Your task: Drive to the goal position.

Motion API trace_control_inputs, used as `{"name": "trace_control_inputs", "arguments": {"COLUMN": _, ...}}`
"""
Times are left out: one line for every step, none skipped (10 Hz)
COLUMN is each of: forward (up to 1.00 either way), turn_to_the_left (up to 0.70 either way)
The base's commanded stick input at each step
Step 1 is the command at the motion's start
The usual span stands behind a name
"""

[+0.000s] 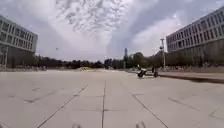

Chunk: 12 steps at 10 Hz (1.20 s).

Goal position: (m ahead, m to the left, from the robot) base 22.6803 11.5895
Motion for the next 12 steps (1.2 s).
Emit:
{"name": "trace_control_inputs", "arguments": {"forward": 0.70, "turn_to_the_left": 0.00}}
{"name": "trace_control_inputs", "arguments": {"forward": 0.70, "turn_to_the_left": 0.00}}
{"name": "trace_control_inputs", "arguments": {"forward": 0.70, "turn_to_the_left": 0.00}}
{"name": "trace_control_inputs", "arguments": {"forward": 0.70, "turn_to_the_left": 0.08}}
{"name": "trace_control_inputs", "arguments": {"forward": 0.70, "turn_to_the_left": 0.14}}
{"name": "trace_control_inputs", "arguments": {"forward": 0.70, "turn_to_the_left": 0.14}}
{"name": "trace_control_inputs", "arguments": {"forward": 0.70, "turn_to_the_left": 0.13}}
{"name": "trace_control_inputs", "arguments": {"forward": 0.70, "turn_to_the_left": 0.02}}
{"name": "trace_control_inputs", "arguments": {"forward": 0.70, "turn_to_the_left": 0.00}}
{"name": "trace_control_inputs", "arguments": {"forward": 0.70, "turn_to_the_left": 0.00}}
{"name": "trace_control_inputs", "arguments": {"forward": 0.70, "turn_to_the_left": 0.00}}
{"name": "trace_control_inputs", "arguments": {"forward": 0.70, "turn_to_the_left": 0.00}}
